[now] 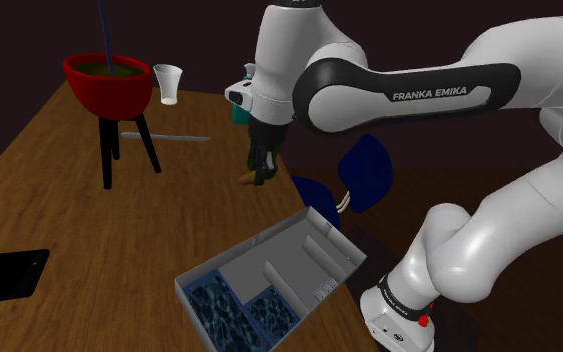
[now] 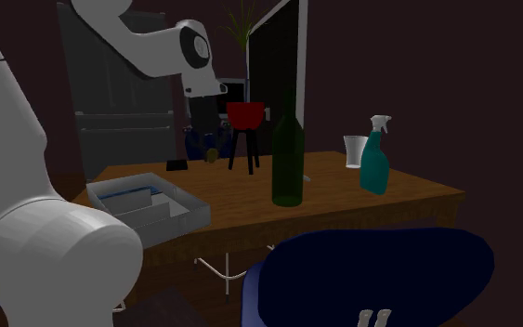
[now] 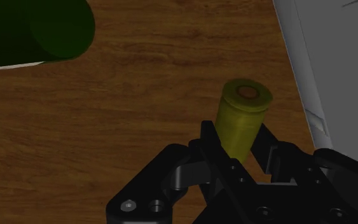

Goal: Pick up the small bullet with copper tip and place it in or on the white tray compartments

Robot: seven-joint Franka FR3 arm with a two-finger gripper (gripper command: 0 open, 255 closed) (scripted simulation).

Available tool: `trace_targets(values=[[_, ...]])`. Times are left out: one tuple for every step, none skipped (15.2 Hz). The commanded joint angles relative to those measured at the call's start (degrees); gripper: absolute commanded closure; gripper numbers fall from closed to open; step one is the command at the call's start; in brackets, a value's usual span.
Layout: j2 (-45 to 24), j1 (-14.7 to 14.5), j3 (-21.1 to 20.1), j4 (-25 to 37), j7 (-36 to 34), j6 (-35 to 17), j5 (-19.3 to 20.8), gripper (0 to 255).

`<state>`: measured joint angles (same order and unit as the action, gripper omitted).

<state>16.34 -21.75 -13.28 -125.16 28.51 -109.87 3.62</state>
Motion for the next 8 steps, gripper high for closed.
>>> trace_targets(values=[[2.96, -1.12, -1.11, -2.82, -1.66, 0.23, -1.05, 255], [4.39, -1.72, -1.71, -3.99, -2.50, 0.53, -1.62, 255], [5.80, -2.34, -2.32, -5.10, -3.35, 0.86, -2.22, 255], [7.17, -2.98, -2.95, -6.15, -4.22, 1.22, -2.84, 255], [8.51, -3.64, -3.59, -7.13, -5.12, 1.60, -3.48, 255], [9.81, -4.32, -4.26, -8.04, -6.03, 2.02, -4.14, 255], [11.07, -5.01, -4.94, -8.88, -6.96, 2.46, -4.82, 255], [12.29, -5.72, -5.65, -9.66, -7.91, 2.93, -5.52, 255]])
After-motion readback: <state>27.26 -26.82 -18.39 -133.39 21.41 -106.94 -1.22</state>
